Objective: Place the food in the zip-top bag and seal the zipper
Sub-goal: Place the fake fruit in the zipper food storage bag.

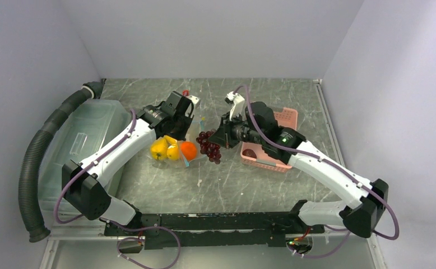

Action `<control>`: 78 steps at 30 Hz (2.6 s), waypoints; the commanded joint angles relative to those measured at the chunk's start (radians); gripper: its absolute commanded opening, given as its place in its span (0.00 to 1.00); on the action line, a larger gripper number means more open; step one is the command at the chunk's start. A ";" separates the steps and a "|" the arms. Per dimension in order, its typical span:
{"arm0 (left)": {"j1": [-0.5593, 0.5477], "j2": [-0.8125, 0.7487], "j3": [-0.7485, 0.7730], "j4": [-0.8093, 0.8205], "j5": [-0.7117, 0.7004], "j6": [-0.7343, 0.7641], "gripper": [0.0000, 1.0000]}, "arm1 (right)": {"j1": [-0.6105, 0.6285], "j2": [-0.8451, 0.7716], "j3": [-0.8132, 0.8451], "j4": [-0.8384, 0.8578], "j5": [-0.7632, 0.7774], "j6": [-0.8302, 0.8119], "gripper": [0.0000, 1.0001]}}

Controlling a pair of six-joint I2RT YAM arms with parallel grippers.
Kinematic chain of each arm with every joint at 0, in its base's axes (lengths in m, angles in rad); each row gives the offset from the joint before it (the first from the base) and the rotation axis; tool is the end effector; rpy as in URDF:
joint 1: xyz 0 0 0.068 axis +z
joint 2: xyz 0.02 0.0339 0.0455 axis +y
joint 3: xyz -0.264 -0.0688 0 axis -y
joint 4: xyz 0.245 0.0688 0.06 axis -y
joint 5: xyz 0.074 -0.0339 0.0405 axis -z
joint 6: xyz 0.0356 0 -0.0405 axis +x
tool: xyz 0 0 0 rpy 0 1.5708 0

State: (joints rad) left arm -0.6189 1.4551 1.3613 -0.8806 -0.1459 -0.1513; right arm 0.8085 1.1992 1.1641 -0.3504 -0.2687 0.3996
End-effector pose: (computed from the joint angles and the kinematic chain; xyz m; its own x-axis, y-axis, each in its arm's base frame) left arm 0.2477 -0.1701 0.3222 -0.7427 0.3459 -0.5734 0.4001 0.9158 0.0343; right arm 0.1806 0.2029 0.3701 -0.5766 -0.0607 -0.8148 -0.6978 0.5553 0.4525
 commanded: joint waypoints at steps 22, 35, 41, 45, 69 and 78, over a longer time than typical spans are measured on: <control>-0.003 -0.059 0.003 0.012 0.047 0.008 0.00 | 0.022 0.227 0.077 0.279 0.009 0.107 0.00; -0.004 -0.065 0.003 0.019 0.071 0.010 0.00 | 0.021 0.400 0.191 0.269 0.169 0.189 0.00; -0.004 -0.066 0.003 0.020 0.085 0.012 0.00 | 0.021 0.491 0.256 0.243 0.239 0.297 0.00; -0.004 -0.068 0.004 0.022 0.085 0.011 0.00 | 0.022 0.535 0.276 0.262 0.244 0.359 0.00; 0.015 -0.099 -0.012 0.051 0.136 -0.005 0.00 | 0.021 0.452 0.168 0.335 0.176 0.392 0.40; 0.052 -0.165 -0.033 0.108 0.286 -0.009 0.00 | 0.021 0.418 0.133 0.416 0.058 0.397 0.10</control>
State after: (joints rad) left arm -0.5766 1.3434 1.3277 -0.8482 0.0269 -0.1543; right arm 0.8268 1.6913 1.3003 -0.0559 -0.1436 0.7895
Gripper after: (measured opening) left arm 0.012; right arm 0.183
